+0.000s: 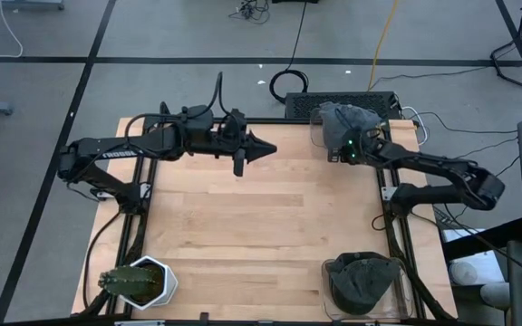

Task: Pick & Place hat
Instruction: Adjust the bins

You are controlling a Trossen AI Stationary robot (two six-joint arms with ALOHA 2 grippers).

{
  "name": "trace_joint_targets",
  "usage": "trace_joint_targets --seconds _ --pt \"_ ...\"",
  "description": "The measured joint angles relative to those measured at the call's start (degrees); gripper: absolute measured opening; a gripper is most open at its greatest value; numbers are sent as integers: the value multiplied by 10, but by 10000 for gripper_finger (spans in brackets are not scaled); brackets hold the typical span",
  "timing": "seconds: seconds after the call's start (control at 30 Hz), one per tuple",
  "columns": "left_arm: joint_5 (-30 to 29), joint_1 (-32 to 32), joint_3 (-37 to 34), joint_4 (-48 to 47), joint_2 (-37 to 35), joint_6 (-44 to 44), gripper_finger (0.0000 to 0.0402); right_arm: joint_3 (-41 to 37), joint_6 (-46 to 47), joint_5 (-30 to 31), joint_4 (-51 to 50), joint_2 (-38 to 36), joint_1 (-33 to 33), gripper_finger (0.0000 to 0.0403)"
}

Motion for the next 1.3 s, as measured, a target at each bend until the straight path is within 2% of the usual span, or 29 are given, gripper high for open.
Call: trace_joint_targets --seconds 0.17,0.43,0.63,0.9,1.17,1.3 --pt "10 0 0 -2 0 -14 21 1 -33 -6 -39 5 -17 0" --pt "10 0 0 -1 0 -26 21 0 -49 27 -78 -17 -17 0" --pt "10 0 0 -1 0 -33 21 0 -61 6 -87 -43 -17 0" --pt "9 0 0 -1 0 -34 21 0 -41 -109 -143 -117 -13 0" --pt "-4 0 0 -1 0 -33 21 0 -8 -141 -198 -218 11 0" --pt "-5 -4 0 -1 0 -33 21 0 0 -249 -147 -250 35 0"
